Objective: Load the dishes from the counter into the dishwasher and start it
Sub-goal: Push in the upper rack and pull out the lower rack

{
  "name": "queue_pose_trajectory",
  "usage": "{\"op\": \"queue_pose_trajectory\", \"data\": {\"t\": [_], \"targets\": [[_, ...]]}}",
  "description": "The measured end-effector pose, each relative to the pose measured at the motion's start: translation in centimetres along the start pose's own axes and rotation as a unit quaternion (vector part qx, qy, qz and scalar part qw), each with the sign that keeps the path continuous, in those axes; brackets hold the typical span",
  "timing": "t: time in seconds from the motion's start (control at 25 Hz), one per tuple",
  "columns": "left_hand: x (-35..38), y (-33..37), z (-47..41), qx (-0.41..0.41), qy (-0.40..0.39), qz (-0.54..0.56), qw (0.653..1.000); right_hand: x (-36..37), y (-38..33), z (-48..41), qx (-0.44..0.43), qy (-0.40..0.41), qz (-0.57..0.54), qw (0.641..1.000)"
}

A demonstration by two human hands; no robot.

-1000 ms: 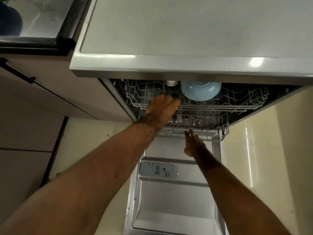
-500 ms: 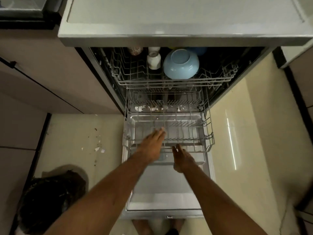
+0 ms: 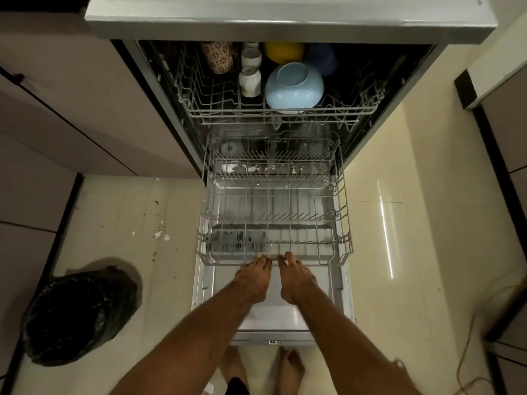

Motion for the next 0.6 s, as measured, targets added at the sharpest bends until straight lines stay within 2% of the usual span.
{"op": "queue_pose_trajectory", "data": {"t": [0.6], "targets": [[3.7,1.2,1.5,-0.017,-0.004,-0.028,0.999,2.9,-0.1,2.6,-0.029,0.003,0.017,0.999]]}}
Point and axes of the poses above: each hand's wrist, its own z-axis away from the middle knuckle, its own x-axis out of the palm, y = z × x, the point moved 5 cm from there along -z, towards the middle knuckle, and after that the axes turned 11 degrees about -y, right-handed, at the moved point
